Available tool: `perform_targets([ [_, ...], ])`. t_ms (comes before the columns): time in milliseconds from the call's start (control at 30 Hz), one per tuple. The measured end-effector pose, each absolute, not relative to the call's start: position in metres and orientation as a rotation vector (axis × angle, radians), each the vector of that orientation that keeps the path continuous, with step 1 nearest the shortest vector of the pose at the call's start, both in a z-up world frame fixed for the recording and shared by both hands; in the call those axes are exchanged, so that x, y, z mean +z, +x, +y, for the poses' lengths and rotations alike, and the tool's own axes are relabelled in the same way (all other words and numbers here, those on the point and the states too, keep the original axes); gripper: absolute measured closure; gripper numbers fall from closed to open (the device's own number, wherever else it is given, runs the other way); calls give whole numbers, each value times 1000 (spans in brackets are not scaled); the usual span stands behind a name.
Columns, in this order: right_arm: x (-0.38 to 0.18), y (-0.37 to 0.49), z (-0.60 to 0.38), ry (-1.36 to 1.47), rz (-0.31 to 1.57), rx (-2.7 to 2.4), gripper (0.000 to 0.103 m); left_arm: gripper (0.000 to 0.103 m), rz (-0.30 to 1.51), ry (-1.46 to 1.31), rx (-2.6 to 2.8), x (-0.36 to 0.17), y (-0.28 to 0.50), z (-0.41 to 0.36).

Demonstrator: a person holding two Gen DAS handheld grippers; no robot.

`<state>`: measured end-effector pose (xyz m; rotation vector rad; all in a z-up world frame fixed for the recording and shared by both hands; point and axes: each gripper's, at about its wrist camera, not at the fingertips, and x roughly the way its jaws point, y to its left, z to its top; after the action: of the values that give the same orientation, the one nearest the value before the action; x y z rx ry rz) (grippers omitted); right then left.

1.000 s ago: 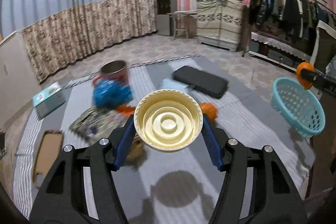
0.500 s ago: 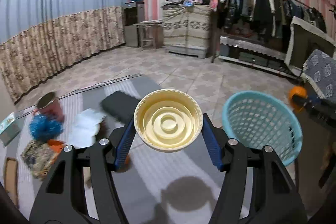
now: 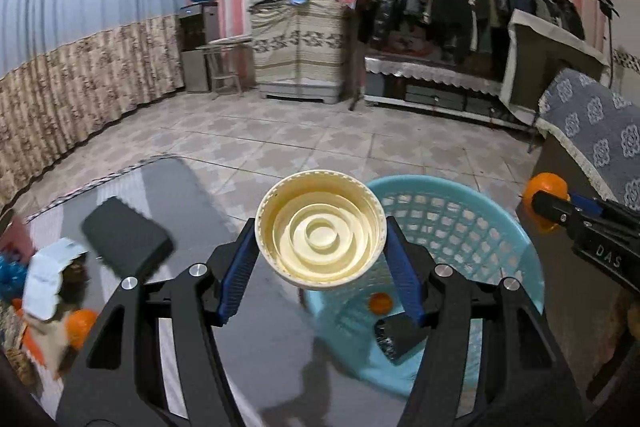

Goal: Collect trash
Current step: 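Carry the cream lid and peeled orange to the blue basket and release both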

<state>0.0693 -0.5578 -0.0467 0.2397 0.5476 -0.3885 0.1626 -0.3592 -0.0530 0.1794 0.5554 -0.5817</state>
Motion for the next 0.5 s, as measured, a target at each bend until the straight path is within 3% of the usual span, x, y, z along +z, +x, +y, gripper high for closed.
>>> perform_targets([
  [367,-55,80,-560,264,576,-389,64,42,588,242,-646,-70,186,-404],
  [500,-55,81,-560,266,578,-389,64,20,558,227,-597,-60,188,-394],
])
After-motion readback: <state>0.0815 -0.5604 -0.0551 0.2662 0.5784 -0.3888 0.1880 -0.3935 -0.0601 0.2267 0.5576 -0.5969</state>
